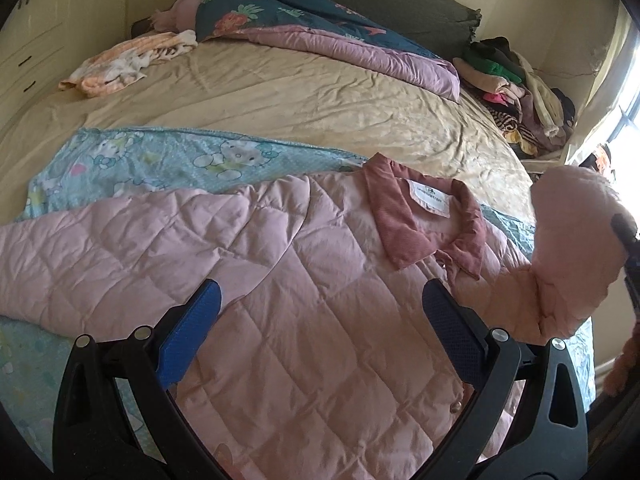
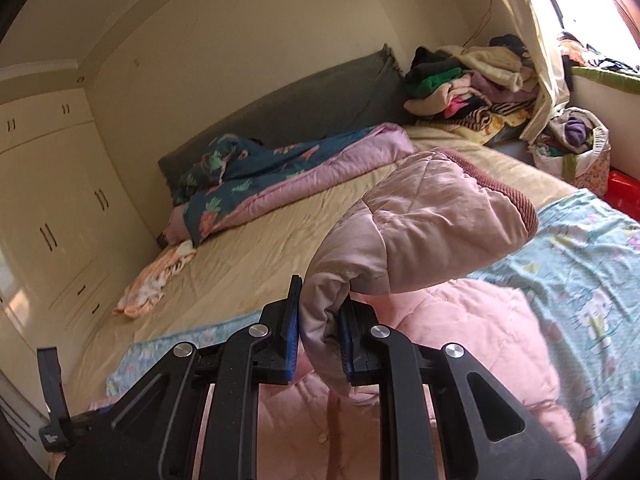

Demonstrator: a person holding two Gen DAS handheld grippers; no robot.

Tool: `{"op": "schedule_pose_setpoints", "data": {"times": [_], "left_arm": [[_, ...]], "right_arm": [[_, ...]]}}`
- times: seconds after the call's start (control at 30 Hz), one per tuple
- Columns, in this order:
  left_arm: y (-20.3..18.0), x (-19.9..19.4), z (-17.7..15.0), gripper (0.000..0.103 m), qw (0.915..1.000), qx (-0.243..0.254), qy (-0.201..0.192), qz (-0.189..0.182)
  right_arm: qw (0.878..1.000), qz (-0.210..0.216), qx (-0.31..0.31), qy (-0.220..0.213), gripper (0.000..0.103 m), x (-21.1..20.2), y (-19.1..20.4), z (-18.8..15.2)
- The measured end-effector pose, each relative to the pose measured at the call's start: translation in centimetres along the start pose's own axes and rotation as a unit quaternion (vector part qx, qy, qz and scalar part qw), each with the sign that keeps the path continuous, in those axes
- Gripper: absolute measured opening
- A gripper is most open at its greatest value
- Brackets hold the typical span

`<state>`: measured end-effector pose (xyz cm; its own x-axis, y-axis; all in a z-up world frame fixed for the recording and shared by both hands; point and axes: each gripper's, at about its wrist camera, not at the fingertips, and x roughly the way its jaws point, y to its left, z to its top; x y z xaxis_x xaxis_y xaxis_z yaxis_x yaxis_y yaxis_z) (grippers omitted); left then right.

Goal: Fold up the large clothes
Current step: 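Carry the sleeve across the jacket front toward the collar with the right tool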

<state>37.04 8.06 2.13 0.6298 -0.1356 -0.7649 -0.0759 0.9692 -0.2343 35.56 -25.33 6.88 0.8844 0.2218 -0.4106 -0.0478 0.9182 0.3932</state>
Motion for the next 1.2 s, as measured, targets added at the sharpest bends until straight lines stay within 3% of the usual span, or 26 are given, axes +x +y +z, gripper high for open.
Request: {"op": "schedule_pose_setpoints", "data": {"times": [0.4, 0.6, 0.63, 0.67, 0.73, 0.77, 0.83, 0.9, 0.97, 1.0, 1.1, 1.2], "left_arm": [[1.9, 2.4, -1.3, 0.095, 0.9996, -0.015, 0.020, 0.010], [1.9, 3.8, -1.6, 0.095, 0.9992, -0.024, 0.032, -0.001], [1.9, 4.1, -1.7, 0.095, 0.9989, -0.028, 0.036, -0.006], [2.0, 4.3, -1.7, 0.095, 0.9985, -0.035, 0.039, -0.013], [2.2, 4.6, -1.8, 0.095, 0.9972, -0.050, 0.047, -0.030], [2.3, 4.6, -1.7, 0.095, 0.9968, -0.053, 0.048, -0.036], [2.4, 4.4, -1.7, 0.095, 0.9958, -0.061, 0.048, -0.048], [2.6, 4.2, -1.5, 0.095, 0.9928, -0.078, 0.051, -0.075], [2.9, 3.8, -1.3, 0.095, 0.9899, -0.095, 0.049, -0.093], [2.8, 3.6, -1.2, 0.095, 0.9897, -0.097, 0.047, -0.094], [3.1, 2.9, -0.9, 0.095, 0.9880, -0.106, 0.039, -0.105], [3.9, 2.7, -0.7, 0.095, 0.9786, -0.138, 0.045, -0.146]], "right_arm": [[0.995, 0.018, -0.009, 0.096, 0.016, 6.0, 2.6, -7.6], [0.991, 0.026, -0.003, 0.130, 0.021, 7.4, 2.9, -10.8], [0.991, 0.024, 0.002, 0.135, 0.029, 7.4, 2.8, -11.0], [0.991, 0.018, 0.009, 0.135, 0.047, 7.3, 2.7, -11.0], [0.993, -0.008, 0.030, 0.115, 0.070, 6.6, 2.1, -10.9], [0.994, -0.008, 0.035, 0.106, 0.071, 6.2, 1.8, -10.8], [0.995, 0.008, 0.037, 0.091, 0.070, 5.5, 1.6, -10.3], [0.995, 0.032, 0.025, 0.090, 0.057, 5.2, 2.0, -9.9], [0.995, 0.042, 0.006, 0.094, 0.034, 5.3, 2.8, -9.7], [0.993, 0.052, -0.004, 0.102, 0.029, 5.5, 3.2, -9.7], [0.991, 0.064, -0.030, 0.114, 0.029, 5.7, 4.6, -10.1], [0.985, 0.079, -0.052, 0.144, 0.028, 6.5, 6.1, -11.1]]}}
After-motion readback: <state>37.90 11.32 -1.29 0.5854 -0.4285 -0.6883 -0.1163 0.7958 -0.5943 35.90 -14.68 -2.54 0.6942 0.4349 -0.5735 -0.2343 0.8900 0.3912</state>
